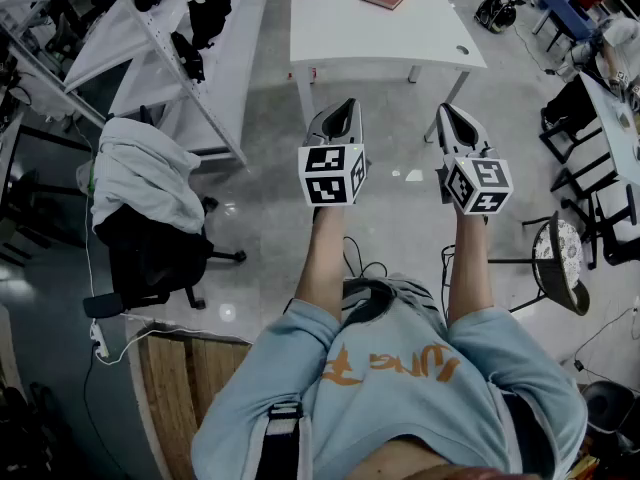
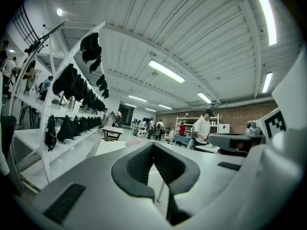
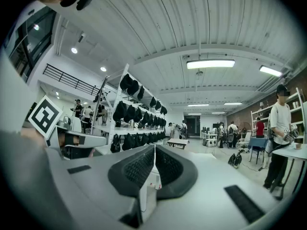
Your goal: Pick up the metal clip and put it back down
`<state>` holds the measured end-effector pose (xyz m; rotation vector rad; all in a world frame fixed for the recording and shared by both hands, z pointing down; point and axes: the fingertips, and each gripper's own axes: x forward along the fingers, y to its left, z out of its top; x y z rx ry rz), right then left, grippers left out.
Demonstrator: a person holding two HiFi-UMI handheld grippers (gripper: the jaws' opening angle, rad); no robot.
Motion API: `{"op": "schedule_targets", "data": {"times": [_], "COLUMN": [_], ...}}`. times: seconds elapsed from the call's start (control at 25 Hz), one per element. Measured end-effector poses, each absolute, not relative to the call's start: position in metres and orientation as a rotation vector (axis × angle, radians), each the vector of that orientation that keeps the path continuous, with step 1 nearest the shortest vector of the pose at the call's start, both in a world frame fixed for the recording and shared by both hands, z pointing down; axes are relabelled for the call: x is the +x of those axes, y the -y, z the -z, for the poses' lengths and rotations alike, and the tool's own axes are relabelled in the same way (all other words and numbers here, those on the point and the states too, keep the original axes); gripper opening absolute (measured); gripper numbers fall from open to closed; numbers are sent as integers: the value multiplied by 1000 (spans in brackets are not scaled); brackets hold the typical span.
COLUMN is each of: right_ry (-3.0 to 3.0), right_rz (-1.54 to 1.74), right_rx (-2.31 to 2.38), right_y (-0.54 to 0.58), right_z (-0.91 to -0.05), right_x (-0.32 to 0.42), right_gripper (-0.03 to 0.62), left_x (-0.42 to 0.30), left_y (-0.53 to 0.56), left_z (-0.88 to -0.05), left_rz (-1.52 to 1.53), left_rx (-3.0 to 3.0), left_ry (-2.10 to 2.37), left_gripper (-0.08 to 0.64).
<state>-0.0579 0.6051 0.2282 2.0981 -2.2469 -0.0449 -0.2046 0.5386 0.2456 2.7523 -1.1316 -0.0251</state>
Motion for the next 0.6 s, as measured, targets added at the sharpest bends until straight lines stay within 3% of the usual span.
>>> {"op": "schedule_targets", "data": {"times": [0.6], "right_ry": [2295], "right_rz": [-24], "right_rx": [2099], "right_y": [-586], "right_z": [-243], "right_x": [-86], "right_gripper": [29], "left_x": [-245], "left_y": [-530], "left_z": [-256], "left_rz": [-9], "left_rx": [2725], "left_ry": [1198], "left_gripper": [21]}}
